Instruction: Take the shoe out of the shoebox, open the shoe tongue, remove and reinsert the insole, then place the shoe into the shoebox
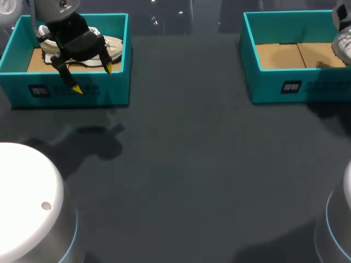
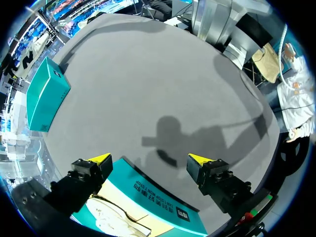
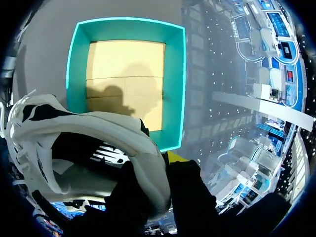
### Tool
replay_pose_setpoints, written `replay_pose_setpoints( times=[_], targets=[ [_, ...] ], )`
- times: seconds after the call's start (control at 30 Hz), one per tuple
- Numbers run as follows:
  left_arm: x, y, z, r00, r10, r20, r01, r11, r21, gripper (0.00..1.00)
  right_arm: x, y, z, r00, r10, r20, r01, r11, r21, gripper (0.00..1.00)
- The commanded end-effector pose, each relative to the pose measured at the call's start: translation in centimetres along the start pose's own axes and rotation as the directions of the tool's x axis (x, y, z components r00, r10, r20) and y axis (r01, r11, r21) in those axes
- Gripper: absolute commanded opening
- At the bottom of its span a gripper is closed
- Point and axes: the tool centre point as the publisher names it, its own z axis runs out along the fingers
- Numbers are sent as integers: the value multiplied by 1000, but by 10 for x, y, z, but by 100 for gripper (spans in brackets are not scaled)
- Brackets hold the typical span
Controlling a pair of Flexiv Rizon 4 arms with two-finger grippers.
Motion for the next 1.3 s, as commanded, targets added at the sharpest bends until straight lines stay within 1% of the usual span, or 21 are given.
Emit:
replay_pose_setpoints(
  times=[0.03,0.43,0.5,0.57,0.6,0.67,0.73,0.77,0.8,0.83,1.27,1.3],
  targets=[
    [0,0,0,1000,1,-1,-1,1000,-2,100,22,-26,-1,876,481,-44,-479,876,52,0],
    [0,0,0,1000,1,-1,-1,1000,-2,100,22,-26,-1,876,481,-44,-479,876,52,0],
    [0,0,0,1000,1,-1,-1,1000,-2,100,18,-29,-1,823,567,-34,-562,821,99,0],
    [0,0,0,1000,1,-1,-1,1000,-2,100,19,-36,1,744,667,-33,-655,739,154,0],
    [0,0,0,1000,1,-1,-1,1000,-2,100,20,-38,1,713,701,-21,-691,707,154,0],
    [0,0,0,1000,1,-1,-1,1000,-2,100,23,-42,1,654,757,1,-743,642,189,0],
    [0,0,0,1000,1,-1,-1,1000,-2,100,28,-47,1,598,801,28,-792,586,171,0],
    [0,0,0,1000,1,-1,-1,1000,-2,100,31,-49,1,586,809,43,-802,573,167,0],
    [0,0,0,1000,1,-1,-1,1000,-2,100,34,-52,0,557,828,60,-825,545,150,0],
    [0,0,0,1000,1,-1,-1,1000,-2,100,37,-56,-1,540,841,41,-839,534,103,0],
    [0,0,0,1000,1,-1,-1,1000,-2,100,37,-56,-1,540,841,41,-839,534,103,0],
    [0,0,0,1000,1,-1,-1,1000,-2,100,39,-56,0,496,867,49,-866,490,102,0]
  ],
)
